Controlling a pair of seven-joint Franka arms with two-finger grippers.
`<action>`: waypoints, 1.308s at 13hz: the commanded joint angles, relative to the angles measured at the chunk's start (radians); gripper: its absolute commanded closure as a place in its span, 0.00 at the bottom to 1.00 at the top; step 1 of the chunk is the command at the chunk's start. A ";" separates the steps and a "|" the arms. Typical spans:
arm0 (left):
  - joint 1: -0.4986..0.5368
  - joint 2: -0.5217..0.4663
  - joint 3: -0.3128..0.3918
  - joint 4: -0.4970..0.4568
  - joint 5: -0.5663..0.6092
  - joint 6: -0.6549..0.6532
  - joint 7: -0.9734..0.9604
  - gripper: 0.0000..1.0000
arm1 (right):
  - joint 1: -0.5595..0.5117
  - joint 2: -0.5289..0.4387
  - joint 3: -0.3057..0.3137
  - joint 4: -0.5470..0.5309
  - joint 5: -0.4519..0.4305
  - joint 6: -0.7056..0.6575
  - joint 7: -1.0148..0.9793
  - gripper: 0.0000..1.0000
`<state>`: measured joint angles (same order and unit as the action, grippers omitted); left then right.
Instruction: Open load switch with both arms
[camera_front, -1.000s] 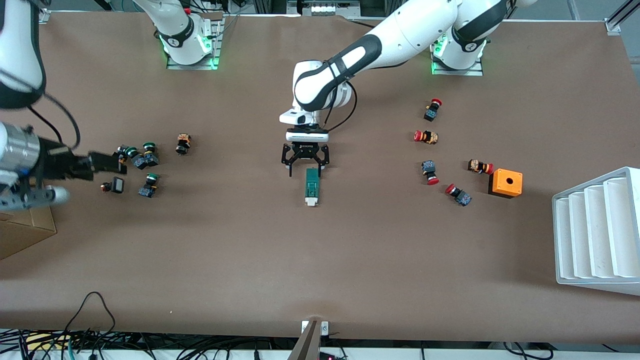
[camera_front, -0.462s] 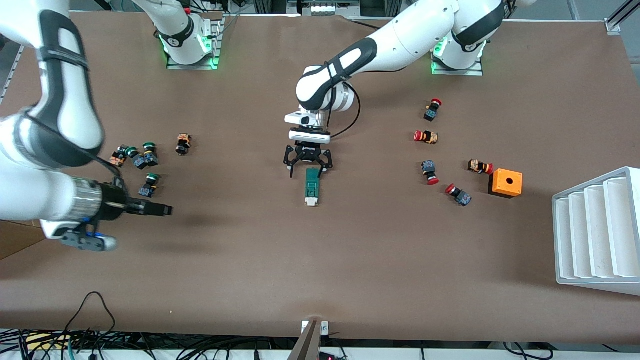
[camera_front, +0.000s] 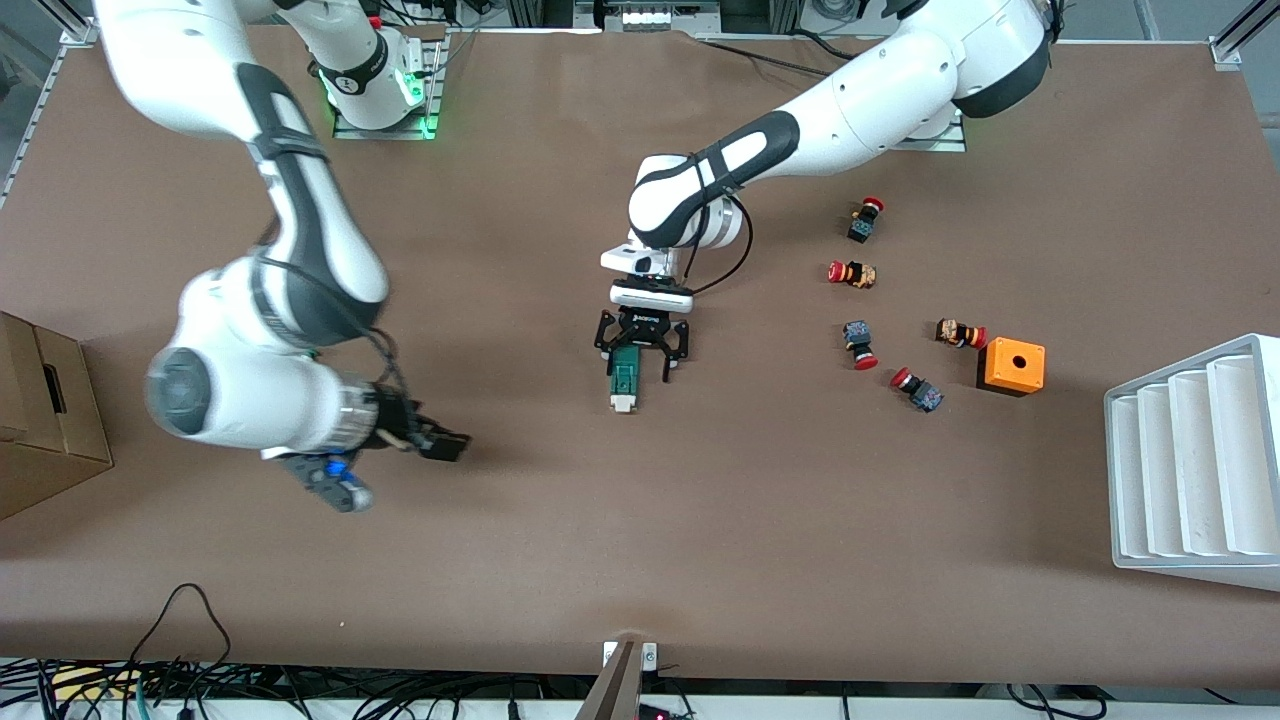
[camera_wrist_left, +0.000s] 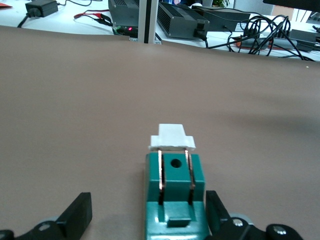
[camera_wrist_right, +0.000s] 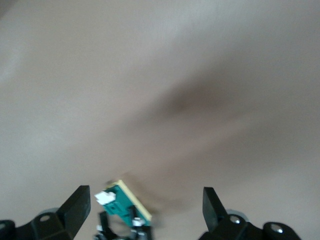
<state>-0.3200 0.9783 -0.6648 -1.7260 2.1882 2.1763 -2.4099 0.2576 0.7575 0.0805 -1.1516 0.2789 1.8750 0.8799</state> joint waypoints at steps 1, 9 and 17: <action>-0.071 0.010 -0.006 0.034 -0.036 -0.027 -0.031 0.00 | 0.041 0.046 -0.015 0.038 0.036 0.024 0.137 0.01; -0.086 0.017 0.025 -0.023 0.047 -0.139 -0.034 0.00 | 0.068 0.123 0.007 0.041 0.144 0.073 0.336 0.01; -0.099 0.049 0.022 -0.009 0.071 -0.191 -0.032 0.19 | 0.137 0.224 0.012 0.116 0.209 0.090 0.638 0.01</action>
<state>-0.4140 1.0130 -0.6330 -1.7410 2.2371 2.0106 -2.4251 0.3751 0.9232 0.0902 -1.1153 0.4683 1.9579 1.4407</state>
